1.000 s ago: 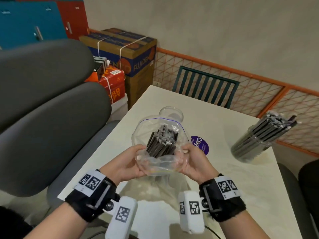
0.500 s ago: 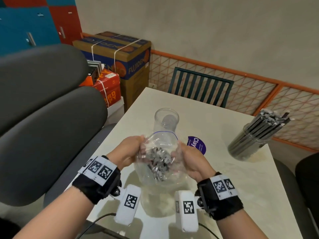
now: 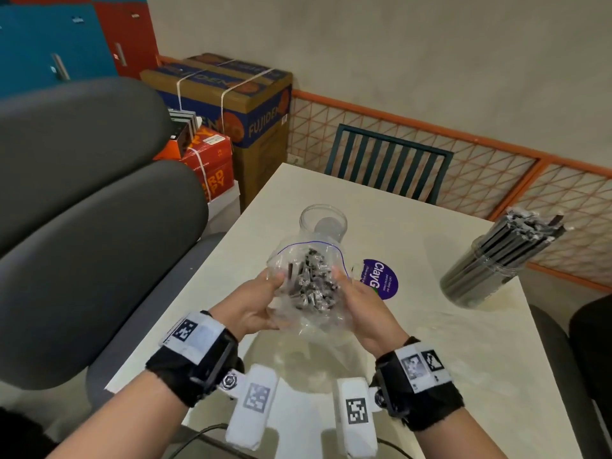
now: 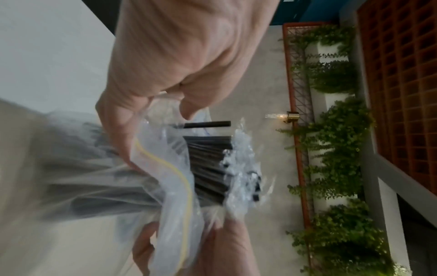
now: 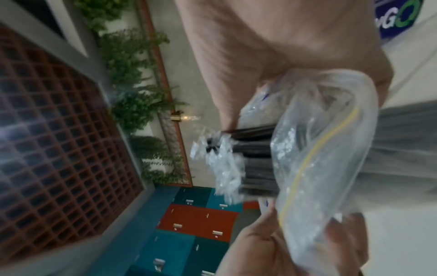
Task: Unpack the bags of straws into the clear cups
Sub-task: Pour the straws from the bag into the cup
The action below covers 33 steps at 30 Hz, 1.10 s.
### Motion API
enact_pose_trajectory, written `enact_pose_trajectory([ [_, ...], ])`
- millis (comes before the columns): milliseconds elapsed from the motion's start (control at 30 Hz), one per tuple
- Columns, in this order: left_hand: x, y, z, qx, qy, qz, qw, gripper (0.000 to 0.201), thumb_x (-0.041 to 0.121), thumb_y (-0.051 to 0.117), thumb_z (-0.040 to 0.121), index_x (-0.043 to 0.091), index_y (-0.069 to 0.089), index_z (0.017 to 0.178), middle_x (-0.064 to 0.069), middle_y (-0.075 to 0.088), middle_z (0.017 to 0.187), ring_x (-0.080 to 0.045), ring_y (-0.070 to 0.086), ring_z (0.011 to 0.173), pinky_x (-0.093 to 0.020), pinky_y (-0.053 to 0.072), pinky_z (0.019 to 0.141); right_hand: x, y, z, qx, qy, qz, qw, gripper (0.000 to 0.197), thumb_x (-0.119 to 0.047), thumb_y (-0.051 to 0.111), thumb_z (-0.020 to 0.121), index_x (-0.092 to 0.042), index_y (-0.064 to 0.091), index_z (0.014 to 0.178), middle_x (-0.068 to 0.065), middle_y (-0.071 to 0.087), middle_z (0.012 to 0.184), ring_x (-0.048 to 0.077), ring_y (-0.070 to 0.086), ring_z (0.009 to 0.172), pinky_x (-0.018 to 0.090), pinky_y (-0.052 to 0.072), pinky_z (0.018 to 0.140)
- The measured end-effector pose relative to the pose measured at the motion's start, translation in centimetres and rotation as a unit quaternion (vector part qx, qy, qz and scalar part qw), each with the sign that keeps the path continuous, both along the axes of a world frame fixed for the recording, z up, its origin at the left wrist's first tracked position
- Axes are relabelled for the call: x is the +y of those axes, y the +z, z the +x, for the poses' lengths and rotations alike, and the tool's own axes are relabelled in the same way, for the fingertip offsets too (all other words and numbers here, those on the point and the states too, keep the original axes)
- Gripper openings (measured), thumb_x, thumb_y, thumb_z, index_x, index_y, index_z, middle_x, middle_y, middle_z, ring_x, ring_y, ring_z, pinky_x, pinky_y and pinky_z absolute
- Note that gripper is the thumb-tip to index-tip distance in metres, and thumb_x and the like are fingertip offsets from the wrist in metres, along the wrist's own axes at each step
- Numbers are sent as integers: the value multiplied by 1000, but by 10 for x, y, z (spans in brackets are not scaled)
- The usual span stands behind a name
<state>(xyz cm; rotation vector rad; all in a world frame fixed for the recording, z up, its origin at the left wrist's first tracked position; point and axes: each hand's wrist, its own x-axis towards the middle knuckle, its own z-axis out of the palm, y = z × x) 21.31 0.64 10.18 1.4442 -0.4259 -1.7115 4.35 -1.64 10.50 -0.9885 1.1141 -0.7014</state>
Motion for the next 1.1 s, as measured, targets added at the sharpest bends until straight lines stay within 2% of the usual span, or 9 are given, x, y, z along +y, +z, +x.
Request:
enact_pose_trajectory([
  [133, 1, -5, -4, 99, 37, 6, 994, 38, -8, 31, 92, 3, 61, 72, -10, 64, 55, -23, 62, 42, -31, 51, 34, 0, -11, -9, 56, -9, -15, 998, 22, -25, 55, 94, -9, 71, 93, 6, 75, 80, 14, 70, 69, 26, 55, 60],
  [267, 0, -17, -6, 201, 78, 22, 976, 40, -2, 26, 96, -8, 59, 75, -18, 63, 54, -22, 63, 40, -34, 55, 40, -7, -36, -14, 69, -80, 79, 991, 25, -21, 45, 97, -7, 66, 94, 18, 69, 88, 28, 68, 76, 43, 56, 65],
  [400, 0, -30, 2, 177, 15, -13, 984, 30, 25, 54, 85, 5, 64, 105, -18, 65, 95, -27, 67, 72, -35, 56, 63, -13, -54, -19, 62, -127, 99, 985, 35, -32, 48, 94, -5, 61, 113, 23, 65, 112, 38, 64, 105, 63, 51, 84],
  [533, -5, -46, 6, 113, -77, -10, 991, 42, 38, 59, 87, 19, 51, 123, -11, 60, 125, -28, 61, 105, -42, 55, 75, -5, -34, -12, 29, -64, 45, 996, 42, -49, 61, 85, -11, 70, 103, 7, 75, 101, 21, 70, 97, 36, 53, 87],
  [633, -5, -53, 3, 35, -111, 19, 993, 35, 25, 59, 89, 7, 56, 119, -14, 65, 102, -29, 61, 91, -48, 52, 82, 1, -38, -13, 70, -22, 32, 997, 28, -38, 61, 88, -11, 69, 91, 0, 75, 80, 12, 69, 75, 29, 51, 71],
  [767, -2, -57, 0, 110, 12, 73, 991, 20, 5, 43, 94, -4, 61, 96, -15, 61, 84, -20, 63, 57, -33, 58, 58, 11, -50, -19, 138, -14, 82, 987, 36, -36, 63, 81, -13, 64, 109, 12, 65, 116, 31, 63, 100, 50, 53, 87],
  [900, 0, -42, -10, 184, 8, 53, 981, 54, 13, 34, 93, -1, 57, 46, -7, 44, 42, -15, 43, 31, -23, 47, 42, 30, -44, -35, -51, -36, 211, 975, 27, -11, 41, 97, -8, 68, 93, 12, 66, 91, 33, 66, 89, 44, 53, 44],
  [1033, 5, -9, -2, 195, -55, 2, 979, 43, 42, 56, 74, 5, 65, 95, -16, 55, 88, -30, 56, 79, -42, 51, 77, 36, -20, -38, -250, -49, 134, 958, 44, -12, 97, 19, -4, 75, 57, 15, 71, 60, 24, 69, 48, 35, 53, 35],
  [1100, 3, 6, 0, 163, -91, 5, 982, 64, 61, 48, 80, 11, 63, 117, -20, 62, 114, -35, 58, 104, -49, 49, 87, 27, -12, -40, -197, -11, 75, 978, 50, -20, 94, 33, -10, 77, 79, 12, 74, 74, 21, 71, 60, 31, 58, 49],
])
